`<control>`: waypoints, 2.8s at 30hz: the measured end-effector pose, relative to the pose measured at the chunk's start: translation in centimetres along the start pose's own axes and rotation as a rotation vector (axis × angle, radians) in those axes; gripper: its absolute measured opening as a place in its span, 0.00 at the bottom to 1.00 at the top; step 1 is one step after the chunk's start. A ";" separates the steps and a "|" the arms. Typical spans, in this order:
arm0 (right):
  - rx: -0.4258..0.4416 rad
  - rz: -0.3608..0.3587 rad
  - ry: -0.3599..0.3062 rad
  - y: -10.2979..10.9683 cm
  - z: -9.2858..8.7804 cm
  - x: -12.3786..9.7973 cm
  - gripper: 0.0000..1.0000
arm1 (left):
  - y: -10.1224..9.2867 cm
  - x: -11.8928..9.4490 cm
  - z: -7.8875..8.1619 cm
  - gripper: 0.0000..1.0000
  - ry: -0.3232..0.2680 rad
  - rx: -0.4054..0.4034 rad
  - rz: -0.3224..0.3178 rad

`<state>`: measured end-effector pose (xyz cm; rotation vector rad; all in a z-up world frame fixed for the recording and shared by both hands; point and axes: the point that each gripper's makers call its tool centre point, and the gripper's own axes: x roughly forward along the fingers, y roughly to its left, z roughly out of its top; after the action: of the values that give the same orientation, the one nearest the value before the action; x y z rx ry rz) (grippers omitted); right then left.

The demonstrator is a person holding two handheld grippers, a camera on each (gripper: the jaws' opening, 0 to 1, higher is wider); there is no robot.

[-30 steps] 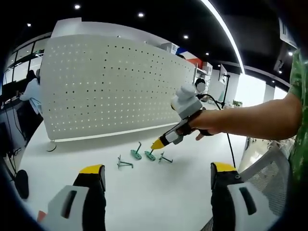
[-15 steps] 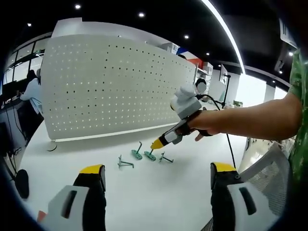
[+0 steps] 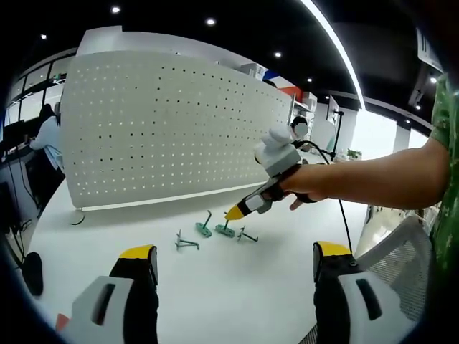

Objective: Insert the hook assembly into the mounting plate slot until the hook locks in place.

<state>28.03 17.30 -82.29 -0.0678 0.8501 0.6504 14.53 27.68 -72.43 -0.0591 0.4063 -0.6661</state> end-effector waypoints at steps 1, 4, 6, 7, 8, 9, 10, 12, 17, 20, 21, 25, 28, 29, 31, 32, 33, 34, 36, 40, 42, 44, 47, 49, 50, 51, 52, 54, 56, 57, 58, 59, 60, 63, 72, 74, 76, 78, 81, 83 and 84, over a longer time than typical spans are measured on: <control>-0.003 0.000 0.000 0.0 -0.1 -0.1 0.02 | 0.0 0.0 0.0 0.91 0.000 -0.001 -0.001; 0.004 0.003 -0.002 -0.1 -0.2 -0.1 0.02 | -0.1 0.0 0.0 0.91 0.001 0.001 -0.002; 0.003 0.002 -0.007 -0.1 -0.2 -0.3 0.02 | -0.1 0.0 -0.1 0.91 0.004 0.002 -0.004; 0.003 0.002 -0.008 -0.1 -0.2 -0.3 0.02 | -0.1 0.0 -0.1 0.91 0.004 0.002 -0.004; 0.006 0.000 -0.011 -0.2 -0.1 -0.4 0.02 | -0.2 0.1 -0.1 0.91 0.004 0.003 -0.004; 0.006 0.000 -0.014 -0.2 -0.1 -0.5 0.02 | -0.2 0.1 -0.1 0.91 0.004 0.003 -0.005; 0.007 0.000 -0.018 -0.3 0.0 -0.7 0.02 | -0.2 0.1 -0.1 0.91 0.006 0.003 -0.006; 0.008 0.000 -0.027 -0.3 0.2 -1.0 0.02 | -0.3 0.1 -0.2 0.91 0.009 0.005 -0.008; 0.016 0.001 -0.055 -0.3 0.6 -1.7 0.02 | -0.5 0.2 -0.2 0.91 0.013 0.007 -0.013; 0.014 0.001 -0.069 -0.3 0.9 -2.2 0.02 | -0.6 0.2 -0.3 0.91 0.016 0.007 -0.017; 0.014 0.001 -0.073 -0.3 0.9 -2.3 0.02 | -0.6 0.2 -0.3 0.91 0.015 0.007 -0.017; 0.012 0.003 -0.090 0.0 1.3 -2.9 0.02 | -0.7 0.2 -0.3 0.90 0.014 0.005 -0.019; 0.007 0.007 -0.113 0.4 1.8 -3.7 0.02 | -0.7 0.2 -0.2 0.90 0.013 0.004 -0.017; 0.004 0.008 -0.121 0.5 2.0 -3.9 0.02 | -0.7 0.2 -0.2 0.90 0.012 0.004 -0.018; 0.001 0.013 -0.141 0.9 2.5 -4.4 0.02 | -0.7 0.1 -0.2 0.90 0.010 0.003 -0.016; 0.000 0.015 -0.150 1.0 2.7 -4.6 0.02 | -0.7 0.1 -0.1 0.90 0.009 0.004 -0.015; -0.001 0.018 -0.161 1.3 3.0 -4.9 0.02 | -0.7 0.1 -0.1 0.90 0.009 0.004 -0.015; -0.002 0.020 -0.168 1.4 3.1 -5.2 0.02 | -0.7 0.1 -0.2 0.90 0.009 0.004 -0.014; -0.007 0.024 -0.184 1.8 3.4 -5.7 0.02 | -0.7 0.1 -0.1 0.90 0.007 0.005 -0.013; -0.012 0.031 -0.208 2.4 4.0 -6.6 0.02 | -0.8 0.0 0.0 0.89 0.006 0.001 -0.013; -0.012 0.037 -0.221 2.8 4.3 -7.1 0.02 | -0.8 0.0 0.1 0.88 0.002 -0.010 -0.018; -0.017 0.040 -0.236 3.1 4.7 -7.6 0.02 | -0.8 0.0 0.3 0.88 -0.005 -0.018 -0.015; -0.016 0.051 -0.262 3.7 5.3 -8.4 0.02 | -0.6 -0.1 0.9 0.87 -0.018 -0.017 -0.009; -0.014 0.063 -0.278 4.3 5.6 -9.0 0.02 | -0.5 -0.2 1.4 0.86 -0.026 -0.015 -0.007; -0.014 0.069 -0.287 4.5 5.8 -9.2 0.02 | -0.6 -0.2 1.6 0.85 -0.029 -0.014 -0.009; -0.016 0.073 -0.292 4.7 6.0 -9.4 0.02 | -0.5 -0.1 1.7 0.85 -0.032 -0.015 -0.010; -0.021 0.077 -0.302 5.1 6.2 -9.7 0.02 | -0.6 -0.1 2.1 0.84 -0.039 -0.017 -0.012; -0.025 0.083 -0.314 5.4 6.5 -10.2 0.02 | -0.8 0.0 2.7 0.84 -0.052 -0.014 -0.015; -0.026 0.093 -0.330 5.9 6.9 -10.7 0.02 | -1.0 0.2 3.2 0.83 -0.062 -0.006 -0.020; -0.031 0.100 -0.344 6.3 7.3 -11.3 0.02 | -1.1 0.2 3.4 0.83 -0.064 -0.004 -0.022; -0.033 0.101 -0.348 6.4 7.4 -11.4 0.02 | -1.2 0.3 3.7 0.83 -0.069 -0.002 -0.025; -0.035 0.104 -0.357 6.6 7.6 -11.8 0.02 | -1.3 0.4 3.9 0.82 -0.075 -0.002 -0.028; -0.037 0.108 -0.364 6.8 7.8 -12.1 0.02 | -1.4 0.4 4.3 0.82 -0.084 -0.006 -0.034; -0.038 0.124 -0.391 7.5 8.4 -13.0 0.01 | -1.8 0.6 5.0 0.80 -0.103 -0.027 -0.051; -0.067 0.166 -0.455 10.2 9.5 -15.6 0.01 | -2.1 0.7 6.9 0.72 -0.155 -0.099 -0.089; -0.068 0.177 -0.465 10.6 9.6 -15.9 0.01 | -2.1 0.8 6.9 0.69 -0.155 -0.118 -0.096; -0.072 0.181 -0.471 10.9 9.7 -16.2 0.01 | -2.3 0.9 6.9 0.66 -0.151 -0.146 -0.108; -0.077 0.184 -0.475 11.2 9.7 -16.3 0.01 | -2.4 0.9 7.0 0.63 -0.152 -0.173 -0.120; -0.085 0.189 -0.485 11.6 9.8 -16.8 0.01 | -2.7 0.9 7.3 0.57 -0.160 -0.214 -0.146; -0.088 0.192 -0.490 11.8 9.8 -16.9 0.01 | -2.9 0.8 7.6 0.53 -0.168 -0.259 -0.169; -0.090 0.194 -0.493 12.0 9.8 -17.0 0.01 | -3.0 0.8 7.7 0.51 -0.169 -0.287 -0.179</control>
<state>19.80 21.38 -61.19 0.0930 0.3535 0.8437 16.30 24.23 -65.13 -0.4258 0.3334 -0.7686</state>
